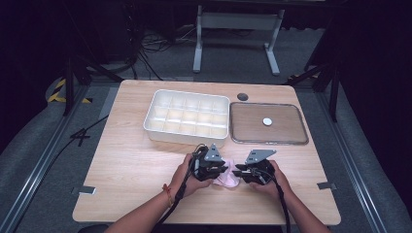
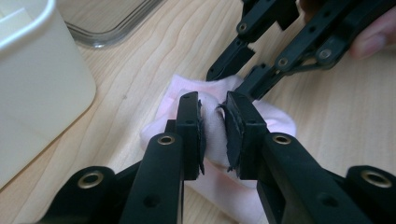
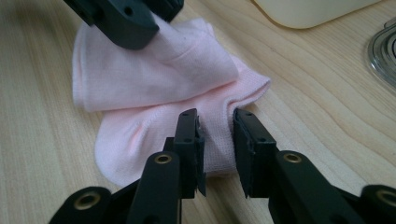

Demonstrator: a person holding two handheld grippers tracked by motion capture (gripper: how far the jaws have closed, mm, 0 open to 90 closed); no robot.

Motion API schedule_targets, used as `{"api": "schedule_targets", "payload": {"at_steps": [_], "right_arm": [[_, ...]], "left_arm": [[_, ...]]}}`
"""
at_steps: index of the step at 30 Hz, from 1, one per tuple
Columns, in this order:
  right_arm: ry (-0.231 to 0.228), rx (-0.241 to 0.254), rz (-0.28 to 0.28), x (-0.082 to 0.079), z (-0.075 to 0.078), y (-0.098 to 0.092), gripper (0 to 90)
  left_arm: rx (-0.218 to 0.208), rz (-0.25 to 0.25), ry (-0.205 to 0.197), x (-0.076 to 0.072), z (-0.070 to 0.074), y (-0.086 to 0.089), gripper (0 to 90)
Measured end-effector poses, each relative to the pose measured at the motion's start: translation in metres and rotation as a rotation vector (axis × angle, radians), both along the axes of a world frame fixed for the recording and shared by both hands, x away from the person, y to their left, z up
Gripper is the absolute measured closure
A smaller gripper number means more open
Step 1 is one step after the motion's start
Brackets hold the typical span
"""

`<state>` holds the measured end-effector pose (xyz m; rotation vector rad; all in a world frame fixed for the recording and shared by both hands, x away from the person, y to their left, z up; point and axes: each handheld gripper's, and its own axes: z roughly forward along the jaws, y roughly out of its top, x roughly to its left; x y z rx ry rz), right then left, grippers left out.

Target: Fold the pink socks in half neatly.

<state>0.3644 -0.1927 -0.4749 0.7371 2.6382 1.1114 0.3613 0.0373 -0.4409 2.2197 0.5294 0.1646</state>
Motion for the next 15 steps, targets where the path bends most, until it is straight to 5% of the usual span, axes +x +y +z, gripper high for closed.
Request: {"api": "schedule_targets", "payload": {"at_steps": [9,15], "right_arm": [[0.0,-0.002,-0.005,0.0,0.0,0.0,71.0],[0.005,0.001,-0.006,0.0,0.0,0.0,71.0]], "left_arm": [[-0.03,-0.023,0.0,-0.004,0.011,0.025,77.2],[0.06,-0.07,0.026,-0.012,-0.008,0.02,79.8]]}}
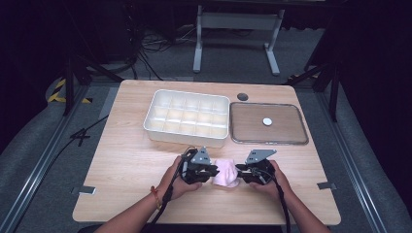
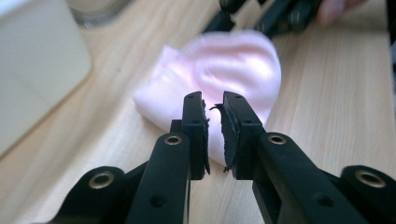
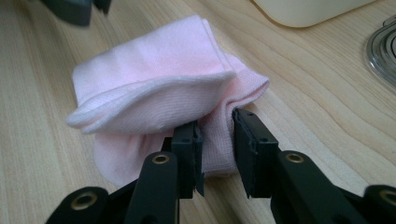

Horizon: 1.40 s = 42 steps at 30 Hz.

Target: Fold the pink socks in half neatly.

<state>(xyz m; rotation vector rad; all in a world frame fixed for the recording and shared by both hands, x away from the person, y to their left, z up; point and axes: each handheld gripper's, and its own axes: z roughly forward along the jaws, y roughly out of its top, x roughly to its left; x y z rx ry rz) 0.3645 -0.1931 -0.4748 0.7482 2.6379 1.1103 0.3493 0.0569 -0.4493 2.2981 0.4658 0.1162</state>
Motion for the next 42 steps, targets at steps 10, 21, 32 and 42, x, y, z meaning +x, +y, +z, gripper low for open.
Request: {"api": "schedule_targets", "payload": {"at_steps": [10,21,32,42], "right_arm": [[0.005,-0.016,0.011,-0.001,0.006,-0.006,64.7],[-0.055,0.053,-0.003,-0.009,0.03,-0.015,71.1],[-0.095,0.074,0.063,-0.02,0.039,-0.003,75.7],[-0.076,-0.02,0.085,-0.016,0.016,0.006,80.2]], "left_arm": [[0.067,-0.016,-0.012,-0.001,-0.017,-0.008,79.3],[0.054,-0.006,0.006,0.001,-0.02,-0.007,79.5],[0.049,-0.004,0.019,0.002,-0.021,-0.006,79.1],[0.046,0.0,0.022,0.002,-0.021,-0.005,78.6]]}}
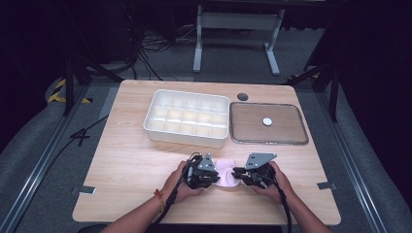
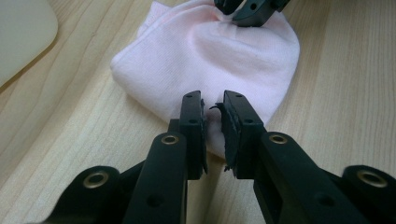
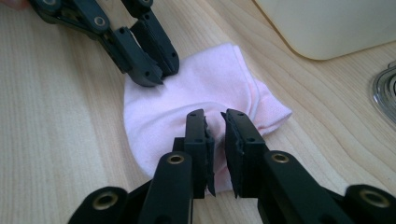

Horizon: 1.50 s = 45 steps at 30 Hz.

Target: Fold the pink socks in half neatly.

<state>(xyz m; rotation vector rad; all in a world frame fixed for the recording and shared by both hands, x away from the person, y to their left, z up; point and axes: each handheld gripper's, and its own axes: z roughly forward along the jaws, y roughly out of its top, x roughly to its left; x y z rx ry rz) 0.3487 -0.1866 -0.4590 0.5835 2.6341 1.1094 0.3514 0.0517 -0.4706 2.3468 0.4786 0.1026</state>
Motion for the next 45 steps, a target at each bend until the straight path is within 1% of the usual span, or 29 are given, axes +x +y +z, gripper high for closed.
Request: {"api": "schedule_targets", "payload": {"at_steps": [4,6,7,8,10,11,12,13,14,15,17,18,19,20,21,22,23,25,26,28,29,31,33,37,38,40,41,43,45], "right_arm": [[0.0,-0.016,0.003,0.0,-0.003,0.002,81.3],[0.002,-0.019,0.008,0.001,-0.005,0.003,81.7],[0.003,-0.018,0.01,0.001,-0.005,0.003,81.8],[0.007,-0.015,0.008,0.002,-0.006,0.003,82.1],[0.008,-0.015,0.008,0.002,-0.007,0.003,82.2],[0.013,-0.01,0.007,0.002,-0.007,0.003,82.5],[0.007,-0.013,0.004,0.002,-0.009,0.003,82.8],[0.008,-0.009,0.003,0.002,-0.009,0.003,83.0],[0.007,-0.011,-0.001,0.001,-0.009,0.004,83.2],[0.008,-0.01,-0.002,0.001,-0.01,0.004,83.4],[0.004,-0.01,-0.013,0.0,-0.01,0.005,83.6],[0.004,-0.01,-0.017,0.0,-0.011,0.005,83.7],[0.003,-0.015,-0.019,-0.001,-0.01,0.006,83.7],[0.0,-0.018,-0.021,-0.001,-0.01,0.006,83.7],[-0.001,-0.018,-0.023,-0.002,-0.01,0.006,83.8],[0.0,-0.019,-0.021,-0.002,-0.01,0.006,83.7],[-0.004,-0.023,-0.017,-0.002,-0.01,0.007,83.6],[-0.006,-0.028,-0.021,-0.002,-0.009,0.007,83.4],[-0.017,-0.034,-0.022,-0.002,-0.007,0.008,83.3],[-0.038,-0.015,-0.022,-0.002,-0.002,0.008,88.0],[-0.047,-0.013,-0.021,-0.003,0.0,0.009,88.9],[-0.06,-0.002,-0.018,-0.003,0.004,0.01,89.4],[-0.067,0.017,-0.011,-0.003,0.005,0.011,89.4],[-0.061,0.0,0.008,-0.003,0.003,0.016,87.7],[-0.05,-0.003,0.012,-0.003,0.002,0.017,87.4],[-0.038,-0.027,0.021,-0.001,-0.002,0.019,87.1],[-0.023,-0.033,0.023,-0.001,-0.004,0.02,87.2],[-0.009,-0.043,0.027,0.001,-0.008,0.021,88.2],[0.0,-0.041,0.032,0.001,-0.009,0.022,88.8]], "left_arm": [[-0.006,0.006,0.003,0.001,0.0,0.001,78.3],[-0.013,0.013,0.013,0.002,-0.001,0.003,77.9],[-0.007,0.013,0.007,0.002,0.0,0.004,77.4],[-0.016,0.027,0.009,0.002,-0.001,0.005,76.4],[-0.012,0.027,0.008,0.003,-0.001,0.006,73.4],[-0.014,0.037,0.009,0.004,-0.001,0.007,73.4],[-0.025,0.055,0.013,0.004,-0.001,0.008,71.9],[-0.028,0.064,0.024,0.004,-0.001,0.01,70.2],[-0.031,0.069,0.018,0.004,-0.001,0.011,68.7],[-0.024,0.089,0.025,0.004,0.0,0.013,66.5],[-0.041,0.105,0.037,0.003,0.0,0.015,62.4],[-0.043,0.116,0.05,0.003,0.0,0.016,60.2],[-0.051,0.112,0.051,0.003,-0.001,0.016,58.4],[-0.051,0.114,0.061,0.003,-0.001,0.016,57.4],[-0.053,0.119,0.061,0.002,-0.002,0.015,57.1],[-0.042,0.119,0.058,0.001,-0.002,0.013,57.0],[-0.048,0.119,0.058,0.001,-0.003,0.012,56.8],[-0.041,0.116,0.056,0.002,-0.003,0.012,56.9],[-0.037,0.116,0.052,0.002,-0.003,0.012,56.9],[-0.034,0.113,0.052,0.002,-0.003,0.012,56.9],[-0.033,0.112,0.052,0.002,-0.003,0.012,57.2],[-0.037,0.108,0.048,0.003,-0.003,0.012,57.2],[-0.035,0.11,0.053,0.003,-0.004,0.012,57.2],[-0.036,0.112,0.052,0.003,-0.004,0.013,57.2],[-0.034,0.116,0.052,0.003,-0.003,0.013,57.1],[-0.039,0.108,0.056,0.005,-0.004,0.014,57.1],[-0.052,0.111,0.065,0.005,-0.005,0.014,57.4],[-0.054,0.11,0.082,0.006,-0.005,0.014,58.8],[-0.061,0.112,0.096,0.008,-0.005,0.015,59.6]]}}
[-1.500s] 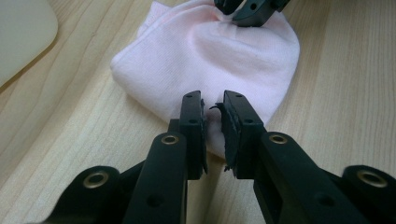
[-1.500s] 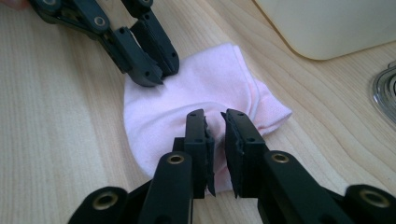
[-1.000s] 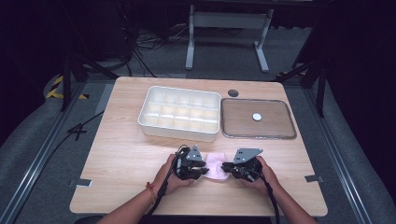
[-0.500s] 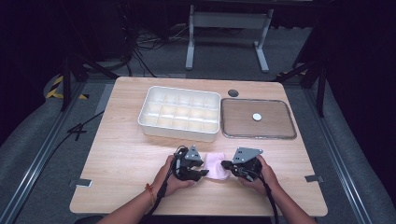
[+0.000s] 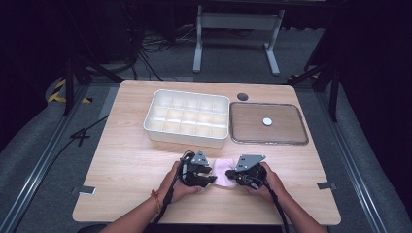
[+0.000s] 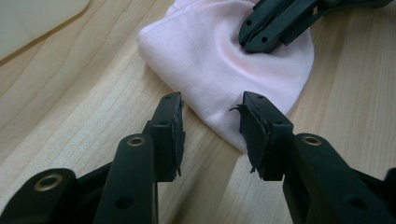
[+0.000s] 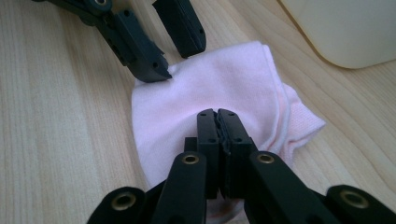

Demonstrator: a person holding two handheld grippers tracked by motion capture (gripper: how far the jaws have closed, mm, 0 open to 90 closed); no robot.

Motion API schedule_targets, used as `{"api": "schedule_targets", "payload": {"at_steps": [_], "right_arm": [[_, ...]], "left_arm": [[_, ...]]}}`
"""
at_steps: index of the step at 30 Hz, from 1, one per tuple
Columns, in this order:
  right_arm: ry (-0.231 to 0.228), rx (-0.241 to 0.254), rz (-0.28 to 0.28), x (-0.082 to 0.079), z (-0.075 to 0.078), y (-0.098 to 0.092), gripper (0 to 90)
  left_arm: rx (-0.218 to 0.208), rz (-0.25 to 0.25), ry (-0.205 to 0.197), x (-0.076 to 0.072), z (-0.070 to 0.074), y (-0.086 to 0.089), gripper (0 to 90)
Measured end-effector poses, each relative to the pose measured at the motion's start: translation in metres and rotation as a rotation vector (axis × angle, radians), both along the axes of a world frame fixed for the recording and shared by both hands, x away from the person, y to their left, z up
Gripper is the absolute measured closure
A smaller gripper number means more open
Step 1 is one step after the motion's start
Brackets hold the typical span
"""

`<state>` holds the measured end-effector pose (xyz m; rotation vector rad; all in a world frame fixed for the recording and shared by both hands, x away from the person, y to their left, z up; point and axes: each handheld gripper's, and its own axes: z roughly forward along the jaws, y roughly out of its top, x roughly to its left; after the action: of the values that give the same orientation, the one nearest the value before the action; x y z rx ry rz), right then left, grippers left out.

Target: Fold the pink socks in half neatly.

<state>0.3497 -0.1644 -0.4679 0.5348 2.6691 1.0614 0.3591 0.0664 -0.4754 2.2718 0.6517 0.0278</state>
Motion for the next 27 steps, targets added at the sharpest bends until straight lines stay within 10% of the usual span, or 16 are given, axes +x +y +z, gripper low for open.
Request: {"api": "schedule_targets", "payload": {"at_steps": [15,27], "right_arm": [[-0.019,-0.018,0.001,-0.004,-0.001,0.005,89.5],[-0.027,-0.019,-0.02,-0.01,-0.001,0.01,89.5]], "left_arm": [[-0.09,0.021,0.067,0.009,0.0,0.002,73.1],[-0.039,0.089,0.052,0.003,0.001,0.005,45.4]]}}
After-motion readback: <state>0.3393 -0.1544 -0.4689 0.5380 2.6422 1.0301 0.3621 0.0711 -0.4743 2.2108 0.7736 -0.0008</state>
